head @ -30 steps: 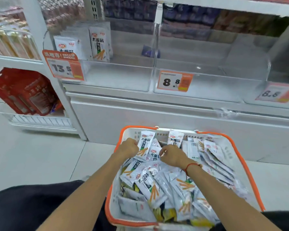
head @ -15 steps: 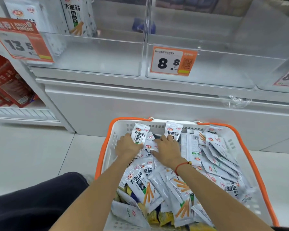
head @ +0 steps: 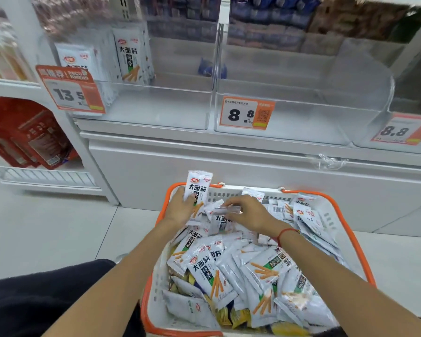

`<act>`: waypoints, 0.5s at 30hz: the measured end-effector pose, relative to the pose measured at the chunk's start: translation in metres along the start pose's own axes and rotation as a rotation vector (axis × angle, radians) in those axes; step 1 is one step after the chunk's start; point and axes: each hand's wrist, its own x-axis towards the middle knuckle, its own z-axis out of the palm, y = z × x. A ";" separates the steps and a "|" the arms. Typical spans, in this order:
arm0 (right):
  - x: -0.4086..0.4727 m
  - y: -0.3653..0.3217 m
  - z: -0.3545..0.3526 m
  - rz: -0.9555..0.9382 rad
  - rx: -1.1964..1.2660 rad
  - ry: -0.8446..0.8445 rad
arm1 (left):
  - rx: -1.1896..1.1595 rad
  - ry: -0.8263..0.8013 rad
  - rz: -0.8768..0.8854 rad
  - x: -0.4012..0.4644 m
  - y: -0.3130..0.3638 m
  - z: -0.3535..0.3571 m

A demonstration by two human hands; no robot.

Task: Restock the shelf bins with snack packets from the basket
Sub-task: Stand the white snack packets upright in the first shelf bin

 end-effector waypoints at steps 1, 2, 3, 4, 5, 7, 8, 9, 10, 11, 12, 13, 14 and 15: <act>0.000 -0.006 -0.010 -0.031 0.017 -0.016 | -0.017 0.011 0.022 -0.005 0.006 -0.004; -0.001 -0.013 -0.019 -0.057 0.029 -0.027 | -0.047 0.010 0.028 -0.011 0.014 -0.007; -0.002 -0.022 -0.028 -0.073 0.048 -0.047 | -0.074 0.002 0.013 -0.014 0.018 -0.009; -0.003 -0.029 -0.034 -0.080 0.083 -0.077 | -0.075 -0.017 0.002 -0.017 0.022 -0.010; -0.005 -0.036 -0.039 -0.083 0.130 -0.105 | -0.085 -0.052 -0.035 -0.018 0.022 -0.010; -0.009 -0.043 -0.041 -0.070 0.207 -0.099 | -0.099 -0.116 -0.123 -0.020 0.020 -0.007; -0.011 -0.044 -0.040 -0.057 0.231 -0.055 | -0.113 -0.137 -0.168 -0.023 0.017 -0.004; -0.013 -0.043 -0.037 -0.034 0.248 0.006 | -0.156 -0.163 -0.219 -0.024 0.011 -0.001; -0.015 -0.040 -0.033 -0.006 0.258 0.069 | -0.193 -0.199 -0.249 -0.022 0.000 0.002; -0.016 -0.038 -0.029 0.025 0.254 0.122 | -0.220 -0.242 -0.270 -0.020 -0.010 0.004; -0.016 -0.035 -0.025 0.045 0.248 0.160 | -0.236 -0.298 -0.268 -0.027 -0.011 0.006; -0.017 -0.034 -0.020 0.057 0.248 0.188 | -0.224 -0.329 -0.260 -0.024 -0.019 0.010; -0.016 -0.033 -0.015 0.067 0.258 0.211 | -0.171 -0.364 -0.235 -0.035 -0.009 0.009; -0.016 -0.035 -0.010 0.075 0.266 0.238 | -0.119 -0.386 -0.228 -0.047 0.001 0.007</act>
